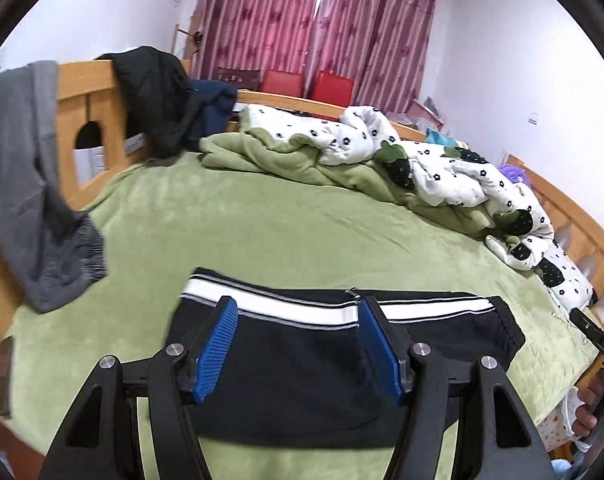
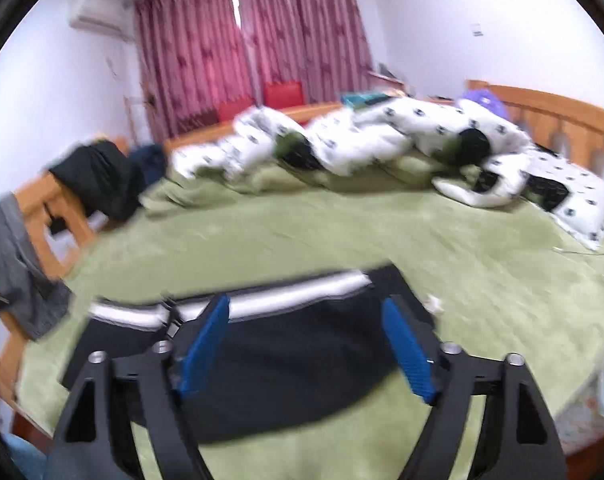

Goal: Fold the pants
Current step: 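Grasp the striped waistband with both tools and pull it straight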

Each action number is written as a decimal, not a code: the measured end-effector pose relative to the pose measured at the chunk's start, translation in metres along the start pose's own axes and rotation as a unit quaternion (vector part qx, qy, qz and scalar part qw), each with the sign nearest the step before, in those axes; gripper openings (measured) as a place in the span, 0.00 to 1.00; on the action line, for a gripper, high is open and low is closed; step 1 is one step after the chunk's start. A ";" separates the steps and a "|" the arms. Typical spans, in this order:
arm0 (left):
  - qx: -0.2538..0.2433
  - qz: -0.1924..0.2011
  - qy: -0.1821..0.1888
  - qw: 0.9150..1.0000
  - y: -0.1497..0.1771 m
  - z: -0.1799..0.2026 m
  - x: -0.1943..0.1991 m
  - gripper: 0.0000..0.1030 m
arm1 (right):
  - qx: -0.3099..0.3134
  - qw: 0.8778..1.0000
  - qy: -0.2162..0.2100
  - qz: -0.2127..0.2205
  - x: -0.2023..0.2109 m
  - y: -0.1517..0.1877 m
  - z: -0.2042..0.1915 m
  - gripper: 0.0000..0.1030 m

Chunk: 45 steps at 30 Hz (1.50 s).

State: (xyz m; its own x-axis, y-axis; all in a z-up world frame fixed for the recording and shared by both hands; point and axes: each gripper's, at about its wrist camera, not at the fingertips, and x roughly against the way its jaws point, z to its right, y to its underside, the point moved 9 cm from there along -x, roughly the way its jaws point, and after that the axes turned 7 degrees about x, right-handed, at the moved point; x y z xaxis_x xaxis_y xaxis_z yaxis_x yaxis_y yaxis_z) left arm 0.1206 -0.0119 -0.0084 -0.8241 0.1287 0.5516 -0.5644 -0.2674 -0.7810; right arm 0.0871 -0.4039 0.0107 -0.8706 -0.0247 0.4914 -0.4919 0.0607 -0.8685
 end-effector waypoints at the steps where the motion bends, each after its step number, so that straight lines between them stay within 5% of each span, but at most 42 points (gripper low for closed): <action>1: 0.001 -0.005 0.004 1.000 0.002 0.003 -0.011 0.59 | -0.008 1.000 -0.017 -0.003 -0.009 -0.001 -0.005 0.77; 6: 0.021 -0.022 0.010 0.999 0.005 0.006 -0.067 0.59 | -0.014 0.999 -0.005 -0.039 -0.072 0.009 -0.015 0.76; 10: 0.019 -0.012 -0.007 1.000 0.007 -0.003 -0.107 0.59 | 0.004 0.997 0.033 -0.067 -0.128 0.008 -0.007 0.55; 13: 0.038 -0.022 -0.033 0.998 0.010 -0.019 -0.137 0.59 | 0.014 0.996 0.035 -0.076 -0.168 0.004 -0.004 0.55; 18: 0.089 -0.074 -0.024 0.993 0.024 -0.035 -0.169 0.58 | 0.012 0.993 0.054 -0.106 -0.240 0.031 0.015 0.54; 22: 0.054 -0.058 -0.050 0.996 0.023 -0.038 -0.173 0.59 | -0.014 0.981 0.086 -0.171 -0.299 0.067 0.045 0.30; 32: 0.019 -0.096 -0.044 0.994 0.043 -0.020 -0.187 0.59 | 0.007 0.981 0.108 -0.161 -0.301 0.061 0.043 0.33; 36: -0.002 -0.087 -0.049 0.995 0.046 -0.007 -0.175 0.59 | 0.000 0.981 0.103 -0.165 -0.295 0.057 0.035 0.61; 45: -0.015 -0.076 -0.053 0.996 0.045 -0.010 -0.136 0.59 | -0.006 0.989 0.089 -0.118 -0.233 0.042 0.005 0.65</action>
State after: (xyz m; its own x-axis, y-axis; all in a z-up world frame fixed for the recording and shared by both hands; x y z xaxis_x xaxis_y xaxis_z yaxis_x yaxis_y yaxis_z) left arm 0.2070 -0.0322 -0.1214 -0.7210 0.0636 0.6900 -0.6842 -0.2232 -0.6943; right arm 0.2697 -0.4011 -0.1403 -0.7150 0.1369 0.6856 -0.6809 0.0860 -0.7273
